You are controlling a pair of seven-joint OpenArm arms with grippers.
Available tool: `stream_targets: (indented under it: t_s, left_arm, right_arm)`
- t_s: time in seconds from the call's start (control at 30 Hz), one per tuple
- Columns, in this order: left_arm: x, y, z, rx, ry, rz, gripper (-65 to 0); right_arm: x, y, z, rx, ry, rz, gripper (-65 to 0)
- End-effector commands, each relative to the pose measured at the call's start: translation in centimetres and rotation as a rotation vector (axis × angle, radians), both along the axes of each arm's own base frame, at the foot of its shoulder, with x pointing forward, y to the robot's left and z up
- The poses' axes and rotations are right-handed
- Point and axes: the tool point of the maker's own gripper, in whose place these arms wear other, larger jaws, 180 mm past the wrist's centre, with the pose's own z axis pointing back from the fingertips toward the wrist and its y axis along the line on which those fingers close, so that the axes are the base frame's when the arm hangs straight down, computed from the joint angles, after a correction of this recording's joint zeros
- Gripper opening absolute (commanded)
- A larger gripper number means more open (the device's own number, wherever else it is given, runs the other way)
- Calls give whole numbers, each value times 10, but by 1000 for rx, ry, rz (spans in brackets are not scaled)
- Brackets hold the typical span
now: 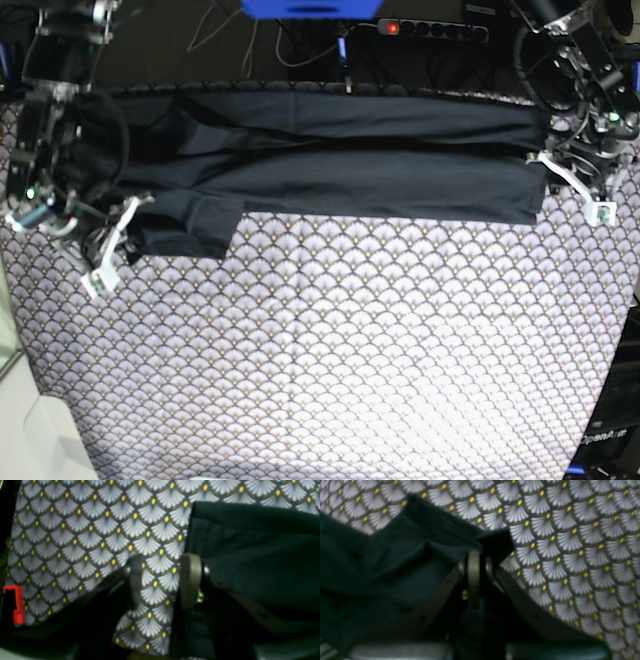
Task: Fold the T-shirt properly
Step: 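Smooth the strip end with the right gripper, straightening the fold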
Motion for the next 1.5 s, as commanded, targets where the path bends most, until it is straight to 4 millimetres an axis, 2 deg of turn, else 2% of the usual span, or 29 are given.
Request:
stream_targets:
  t_s: [0.0,0.23,0.37,0.53,0.63,0.9,1.03,1.17,1.23,1.3,1.47]
  left_arm:
    - [9,4,14,21,-50,-6,-402]
    - [8,5,14,23,-46,-6,-402]
    - [8,5,14,24,-46,-7,-402]
    - [8,6,14,27,-43,-9,-402]
    - [8,7,15,28,-43,-9,-402]
    - [8,7,15,29,-45,-9,-402]
    - [7,7,15,31,-42,-9,-402]
    - [1,8,11,32,-28,-10,-402]
    - [-2,8,9,32,-22,-11,-402]
    - [-4,8,8,33,-16,-11,-402]
    - [-9,17,9,58,0,-17,-402]
  right_arm:
    - [5,4,19,1,-67,15,-650]
    - [-39,31,34,26,-101,98,-650]
    - [-65,24,40,47,-96,90,-650]
    - [-88,2,39,74,-80,35,-649]
    - [-105,-3,39,120,-80,25,-649]
    - [-139,1,30,193,-56,4,-649]
    - [-145,2,28,213,-58,-7,-649]
    - [-149,-8,15,218,-26,-44,-649]
    - [-153,-18,4,217,8,-68,-648]
    - [-145,-27,-1,220,5,-86,-648]
    - [-148,-53,-19,203,56,-137,-648]
